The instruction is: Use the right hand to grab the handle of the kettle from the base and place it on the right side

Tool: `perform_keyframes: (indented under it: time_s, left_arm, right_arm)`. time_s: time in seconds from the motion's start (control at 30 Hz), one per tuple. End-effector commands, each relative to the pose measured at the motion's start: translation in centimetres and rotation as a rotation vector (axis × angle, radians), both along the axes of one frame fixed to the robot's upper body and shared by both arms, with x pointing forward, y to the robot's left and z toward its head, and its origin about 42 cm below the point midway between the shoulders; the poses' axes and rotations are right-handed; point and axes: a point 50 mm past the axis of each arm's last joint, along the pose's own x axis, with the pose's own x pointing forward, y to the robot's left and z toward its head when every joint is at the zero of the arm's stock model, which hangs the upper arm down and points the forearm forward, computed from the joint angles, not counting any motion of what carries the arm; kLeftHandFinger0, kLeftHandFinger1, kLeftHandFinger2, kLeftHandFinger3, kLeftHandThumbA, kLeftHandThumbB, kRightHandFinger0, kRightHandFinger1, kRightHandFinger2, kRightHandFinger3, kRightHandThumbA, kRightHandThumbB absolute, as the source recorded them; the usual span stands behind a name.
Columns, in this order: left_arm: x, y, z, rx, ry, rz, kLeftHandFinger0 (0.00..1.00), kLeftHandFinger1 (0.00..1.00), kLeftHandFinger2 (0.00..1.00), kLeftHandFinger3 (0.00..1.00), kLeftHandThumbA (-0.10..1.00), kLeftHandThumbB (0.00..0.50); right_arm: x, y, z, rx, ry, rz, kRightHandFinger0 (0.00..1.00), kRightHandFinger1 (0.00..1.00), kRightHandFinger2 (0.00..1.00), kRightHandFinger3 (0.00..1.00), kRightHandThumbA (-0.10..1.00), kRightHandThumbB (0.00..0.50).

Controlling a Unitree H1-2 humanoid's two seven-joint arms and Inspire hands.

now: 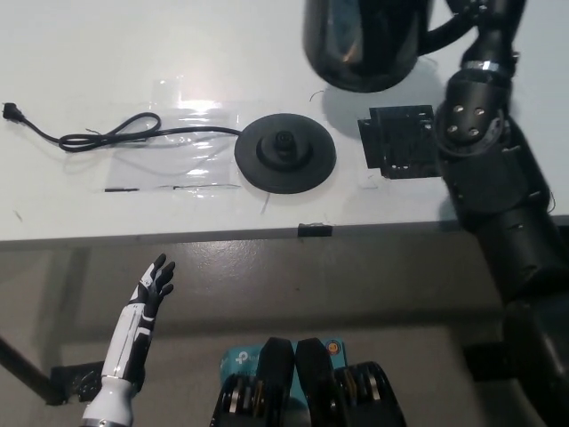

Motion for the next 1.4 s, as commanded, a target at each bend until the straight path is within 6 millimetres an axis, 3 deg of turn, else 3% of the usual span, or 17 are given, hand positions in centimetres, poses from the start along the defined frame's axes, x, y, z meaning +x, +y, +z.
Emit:
perform_keyframes:
  time_s: [0.0, 0.1, 0.17, 0.23, 0.27, 0.33, 0.43, 0.83, 0.9, 1.1, 1.13, 1.17, 1.2, 1.23, 1.27, 1.3, 1.37]
  left_arm:
    - [0.0, 0.3, 0.7, 0.007, -0.041, -0.013, 1.0, 1.0, 1.0, 1.0, 1.0, 0.5]
    - [-0.1, 0.2, 0.7, 0.007, -0.037, -0.011, 1.0, 1.0, 1.0, 1.0, 1.0, 0.5]
    - [-0.2, 0.2, 0.7, 0.009, -0.039, -0.011, 1.0, 1.0, 1.0, 1.0, 1.0, 0.5]
    - [-0.2, 0.2, 0.6, 0.006, -0.038, -0.011, 1.0, 1.0, 1.0, 1.0, 1.0, 0.5]
    - [-0.2, 0.2, 0.6, -0.001, -0.036, -0.011, 1.0, 1.0, 1.0, 1.0, 1.0, 0.5]
    - [-0.2, 0.2, 0.5, 0.002, -0.037, -0.011, 1.0, 1.0, 1.0, 1.0, 1.0, 0.5]
    - [-0.1, 0.2, 0.6, 0.006, -0.037, -0.011, 1.0, 1.0, 1.0, 1.0, 1.0, 0.5]
    - [-0.2, 0.2, 0.5, -0.008, -0.038, -0.009, 1.0, 1.0, 1.0, 1.0, 1.0, 0.5]
    - [-0.2, 0.0, 0.5, -0.014, -0.038, -0.01, 1.0, 1.0, 1.0, 1.0, 1.0, 0.5]
    - [-0.2, 0.1, 0.7, -0.014, -0.041, -0.012, 1.0, 1.0, 1.0, 1.0, 1.0, 0.5]
    - [-0.1, 0.1, 0.7, -0.011, -0.041, -0.011, 1.0, 1.0, 1.0, 1.0, 1.0, 0.5]
    - [-0.1, 0.1, 0.7, -0.007, -0.042, -0.011, 1.0, 1.0, 1.0, 1.0, 1.0, 0.5]
    - [-0.1, 0.1, 0.7, -0.006, -0.042, -0.01, 1.0, 1.0, 1.0, 1.0, 1.0, 0.5]
    - [-0.1, 0.1, 0.7, -0.009, -0.041, -0.01, 1.0, 1.0, 1.0, 1.0, 1.0, 0.5]
    - [-0.1, 0.2, 0.7, -0.013, -0.041, -0.011, 1.0, 1.0, 1.0, 1.0, 1.0, 0.5]
    - [-0.1, 0.2, 0.7, -0.009, -0.043, -0.011, 1.0, 1.0, 1.0, 1.0, 1.0, 0.5]
    - [-0.1, 0.2, 0.7, -0.011, -0.041, -0.009, 1.0, 1.0, 1.0, 1.0, 1.0, 0.5]
  right_arm:
    - [0.1, -2.0, 4.9, 0.031, -0.186, -0.001, 0.0, 0.0, 0.36, 0.56, -0.1, 0.14]
    - [0.4, -3.2, 4.1, 0.033, -0.162, -0.021, 0.0, 0.02, 0.49, 0.6, -0.1, 0.129]
    - [0.4, -4.0, 3.5, 0.031, -0.156, -0.034, 0.0, 0.0, 0.42, 0.54, -0.1, 0.123]
    - [0.4, -4.8, 2.9, 0.031, -0.15, -0.045, 0.0, 0.02, 0.48, 0.56, -0.1, 0.125]
    - [0.5, -5.0, 2.7, 0.03, -0.144, -0.055, 0.13, 0.05, 0.51, 0.58, -0.1, 0.126]
    - [0.6, -5.6, 2.1, 0.037, -0.117, -0.066, 0.01, 0.06, 0.55, 0.59, -0.1, 0.111]
    - [0.7, -6.0, 0.7, 0.04, -0.074, -0.083, 0.0, 0.08, 0.6, 0.62, -0.1, 0.128]
    - [0.3, -5.2, -5.1, 0.048, 0.068, -0.06, 0.0, 0.08, 0.57, 0.6, -0.1, 0.121]
    - [0.2, -5.0, -5.9, 0.014, 0.079, -0.087, 0.0, 0.09, 0.57, 0.59, -0.1, 0.15]
    - [-0.3, -5.5, -8.4, 0.005, 0.13, -0.142, 0.02, 0.23, 0.69, 0.75, -0.1, 0.166]
    - [-0.3, -5.7, -8.6, -0.001, 0.135, -0.151, 0.06, 0.3, 0.77, 0.83, -0.1, 0.179]
    - [-0.3, -6.0, -9.0, -0.001, 0.153, -0.146, 0.19, 0.48, 0.96, 1.0, -0.07, 0.214]
    - [-0.3, -6.2, -9.0, -0.001, 0.162, -0.136, 0.3, 0.59, 1.0, 1.0, 0.02, 0.255]
    - [-0.3, -6.4, -9.1, -0.008, 0.172, -0.108, 0.5, 0.78, 1.0, 1.0, 0.15, 0.308]
    - [-0.3, -6.5, -9.2, -0.016, 0.182, -0.081, 0.59, 0.84, 1.0, 1.0, 0.19, 0.31]
    - [-0.3, -6.7, -9.2, -0.015, 0.21, 0.008, 0.93, 1.0, 1.0, 1.0, 0.26, 0.309]
    - [-0.3, -7.5, -9.2, -0.067, 0.241, 0.071, 1.0, 1.0, 1.0, 1.0, 0.45, 0.401]
